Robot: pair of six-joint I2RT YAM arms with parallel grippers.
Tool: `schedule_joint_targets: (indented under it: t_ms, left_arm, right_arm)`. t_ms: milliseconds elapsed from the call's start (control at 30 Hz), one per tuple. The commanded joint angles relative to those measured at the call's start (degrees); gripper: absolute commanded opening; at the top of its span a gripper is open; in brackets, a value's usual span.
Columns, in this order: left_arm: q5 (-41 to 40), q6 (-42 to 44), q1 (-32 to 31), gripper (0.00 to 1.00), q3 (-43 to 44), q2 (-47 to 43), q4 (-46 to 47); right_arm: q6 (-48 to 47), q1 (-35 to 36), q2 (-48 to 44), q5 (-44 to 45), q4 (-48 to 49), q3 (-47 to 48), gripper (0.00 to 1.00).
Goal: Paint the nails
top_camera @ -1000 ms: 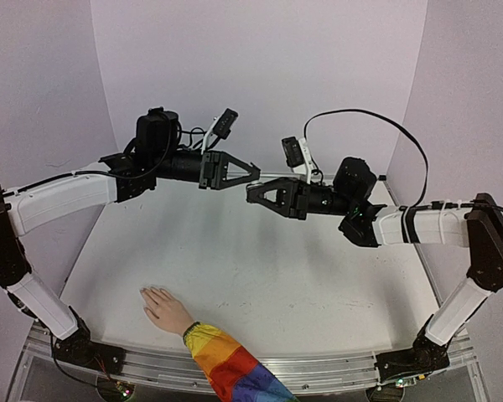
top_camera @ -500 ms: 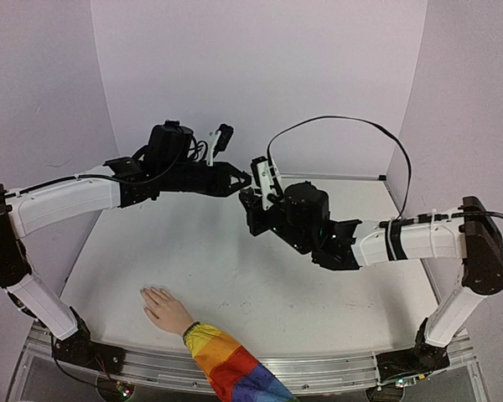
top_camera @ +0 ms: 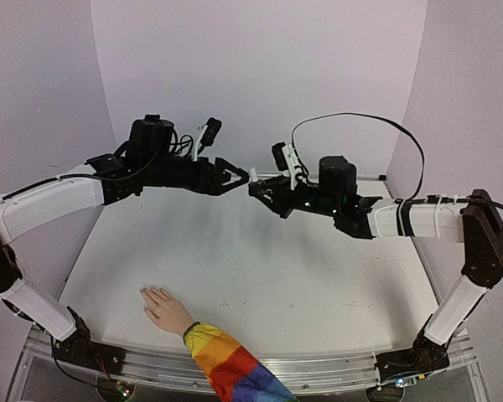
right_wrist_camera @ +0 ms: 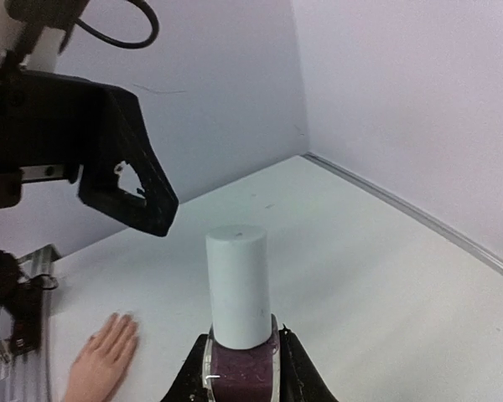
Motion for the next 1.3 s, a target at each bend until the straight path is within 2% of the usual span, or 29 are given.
schedule_joint_targets:
  t_ms: [0,100,167,333,533,700,833,867,933,967,1033,1100,1167,1200,1267]
  left_arm:
    - [14.70,-0.20,1.21,0.87,-2.01,-3.96,10.25]
    - [20.12,-2.04,1.23,0.87,-2.00,-2.79,14.37]
    - [22.97,-3.07,1.15,0.83,-1.91,-1.89,16.64]
    - [26.36,-3.94,0.41,0.68,-1.13,-0.69,18.64]
    - [26.69,-4.15,-0.65,0.48,0.26,-0.09,18.72]
    - [27.21,-4.11,-1.74,0.38,0.92,1.24,18.72]
    - [26.22,-4.20,-1.98,0.19,0.56,1.14,18.72]
    - [25.32,-4.16,-1.94,0.12,0.32,0.81,18.72]
    - [23.08,-3.84,-1.93,0.07,-0.22,0.15,18.74]
    - [21.97,-3.66,-1.93,0.05,-0.49,-0.05,18.62]
    - [18.69,-3.52,-1.93,0.00,-1.06,-0.64,18.10]
    - [13.96,-3.50,-1.93,0.00,-1.83,-1.06,17.16]
    - [5.63,-3.42,-2.18,0.00,-3.22,-1.58,15.70]
    - [1.84,-3.46,-2.27,0.00,-3.71,-1.80,14.58]
    - [-4.08,-3.18,-2.37,0.00,-2.97,-1.30,9.62]
  right_arm:
    - [9.94,-2.19,-2.90,-36.14,6.23,1.62,0.00]
    - [19.29,-2.20,-1.53,-43.95,16.16,1.57,0.00]
    - [23.56,-2.11,-1.14,-44.43,21.98,0.41,0.00]
    - [26.59,-2.09,-0.99,-43.02,27.25,-0.78,0.00]
    - [27.45,-2.04,-0.41,-42.20,28.72,-0.83,0.00]
    - [27.15,-2.10,-0.60,-41.06,28.70,-0.83,0.00]
    - [25.73,-2.10,-1.09,-39.56,28.32,-1.26,0.00]
    - [24.42,-2.11,-1.29,-38.90,27.26,-1.37,0.00]
    - [18.64,-2.11,-1.96,-35.96,20.01,-1.00,0.00]
    - [14.67,-2.07,-2.51,-33.11,14.53,-0.57,0.00]
    - [7.25,-0.73,-4.29,-15.50,3.56,0.31,0.00]
    - [1.65,4.75,-6.06,19.15,-5.19,1.01,0.00]
    - [-0.20,10.85,-5.79,53.04,-6.95,1.41,0.00]
    - [-1.25,12.45,-5.46,61.54,-5.22,1.27,0.00]
    - [-4.60,15.23,-4.89,68.63,-0.65,0.55,0.00]
